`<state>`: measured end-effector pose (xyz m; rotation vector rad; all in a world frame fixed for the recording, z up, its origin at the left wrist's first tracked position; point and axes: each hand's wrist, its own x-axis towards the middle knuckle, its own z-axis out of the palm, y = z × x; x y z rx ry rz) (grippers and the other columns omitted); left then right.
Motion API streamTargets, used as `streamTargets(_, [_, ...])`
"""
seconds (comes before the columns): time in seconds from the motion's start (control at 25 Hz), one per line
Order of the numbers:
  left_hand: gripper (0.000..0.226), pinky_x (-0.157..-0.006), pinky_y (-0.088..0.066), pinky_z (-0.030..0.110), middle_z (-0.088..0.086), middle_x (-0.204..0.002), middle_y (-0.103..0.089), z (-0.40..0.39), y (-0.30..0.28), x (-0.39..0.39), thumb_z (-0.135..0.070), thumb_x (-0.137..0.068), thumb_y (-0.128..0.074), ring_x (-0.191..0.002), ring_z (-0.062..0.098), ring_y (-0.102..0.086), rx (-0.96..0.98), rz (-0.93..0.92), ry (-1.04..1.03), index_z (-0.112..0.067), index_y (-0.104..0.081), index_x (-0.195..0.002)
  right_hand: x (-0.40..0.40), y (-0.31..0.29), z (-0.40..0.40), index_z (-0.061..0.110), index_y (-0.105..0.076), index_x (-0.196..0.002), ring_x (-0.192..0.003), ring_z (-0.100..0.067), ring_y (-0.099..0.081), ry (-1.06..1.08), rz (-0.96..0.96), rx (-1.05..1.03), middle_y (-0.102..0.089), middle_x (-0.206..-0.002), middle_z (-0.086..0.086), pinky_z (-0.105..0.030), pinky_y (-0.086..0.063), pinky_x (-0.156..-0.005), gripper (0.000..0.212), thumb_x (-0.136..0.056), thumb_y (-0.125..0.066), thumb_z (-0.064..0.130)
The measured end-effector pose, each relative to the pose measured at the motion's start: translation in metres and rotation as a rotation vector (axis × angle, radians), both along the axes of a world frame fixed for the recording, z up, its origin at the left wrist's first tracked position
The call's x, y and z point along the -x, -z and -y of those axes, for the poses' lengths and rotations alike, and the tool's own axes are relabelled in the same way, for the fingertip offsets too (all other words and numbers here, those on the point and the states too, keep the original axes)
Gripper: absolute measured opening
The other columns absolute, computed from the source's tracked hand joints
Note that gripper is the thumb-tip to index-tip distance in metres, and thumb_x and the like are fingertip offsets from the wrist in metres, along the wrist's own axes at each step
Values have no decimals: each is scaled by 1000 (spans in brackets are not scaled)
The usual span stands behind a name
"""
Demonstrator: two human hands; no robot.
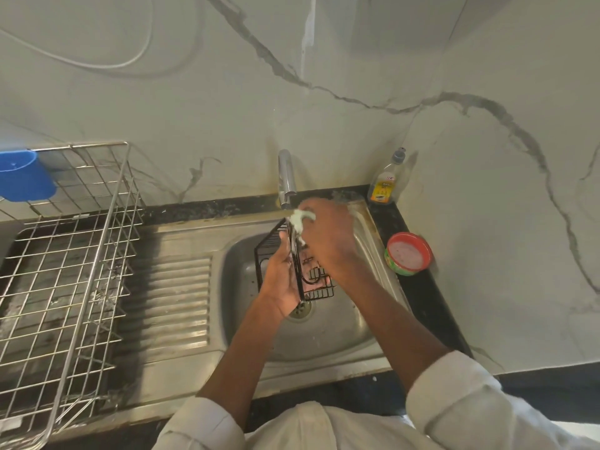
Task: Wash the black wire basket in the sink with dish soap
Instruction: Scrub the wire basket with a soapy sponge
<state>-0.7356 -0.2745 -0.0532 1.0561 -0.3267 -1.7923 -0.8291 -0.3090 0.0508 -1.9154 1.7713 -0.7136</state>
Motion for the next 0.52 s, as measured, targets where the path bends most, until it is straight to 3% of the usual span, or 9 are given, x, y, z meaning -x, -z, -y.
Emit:
streamTargets(0.04, [70, -96, -58, 57, 14, -131, -74, -1, -3, 0, -69, -106, -36, -122, 31, -70, 2, -10, -4, -15, -69, -135, -5, -3, 0, 19, -75, -121, -96, -12, -69, -19, -9, 31, -73, -116, -1, -20, -52, -82, 30, -94, -70, 7])
streamTargets(0.12, [63, -77, -64, 42, 13, -110, -80, -1, -6, -7, -60, -111, -34, -100, 27, -78, 7, -46, -55, -12, -74, -119, -6, 2, -15, 22, -76, -119, -98, -13, -67, -178, -88, 13, -72, -117, 0, -22, -49, -85, 30, -94, -70, 6])
streamTargets(0.2, [61, -66, -64, 34, 12, -98, -79, -1, -6, -15, -54, -112, -34, -82, 24, -78, 17, -89, -111, -10, -77, -106, 8, 9, -37, 24, -80, -113, -95, -11, -67, -272, -74, -127, -75, -112, 2, -22, -50, -85, 29, -91, -73, 6])
streamTargets(0.32, [66, -74, -60, 37, 11, -97, -78, -2, -5, -10, -60, -109, -38, -84, 24, -76, 19, -56, -96, -14, -83, -96, 15, 11, -44, 28, -83, -104, -88, -8, -69, -223, -93, -125, -78, -102, 8, -20, -52, -78, 26, -86, -77, 9])
streamTargets(0.4, [64, -74, -60, 35, 9, -94, -78, -2, -4, -4, -60, -108, -41, -82, 21, -77, 7, -40, -109, -16, -84, -91, 8, 12, -42, 29, -83, -103, -82, -6, -69, -188, 20, -123, -78, -95, 9, -20, -53, -71, 24, -86, -77, 12])
streamTargets(0.44, [64, -72, -63, 34, 10, -95, -78, -2, -5, -3, -61, -108, -41, -83, 22, -78, 1, -54, -124, -14, -82, -97, 8, 14, -42, 29, -83, -100, -80, -7, -70, -206, 48, -162, -78, -92, 8, -22, -56, -69, 24, -84, -78, 12])
streamTargets(0.52, [71, -75, -63, 40, 15, -102, -80, -1, -7, -10, -67, -107, -35, -86, 28, -80, -5, -93, -155, -11, -77, -111, 15, 21, -42, 26, -84, -97, -80, -14, -73, -169, -88, -197, -79, -89, 3, -30, -60, -70, 23, -78, -82, 13])
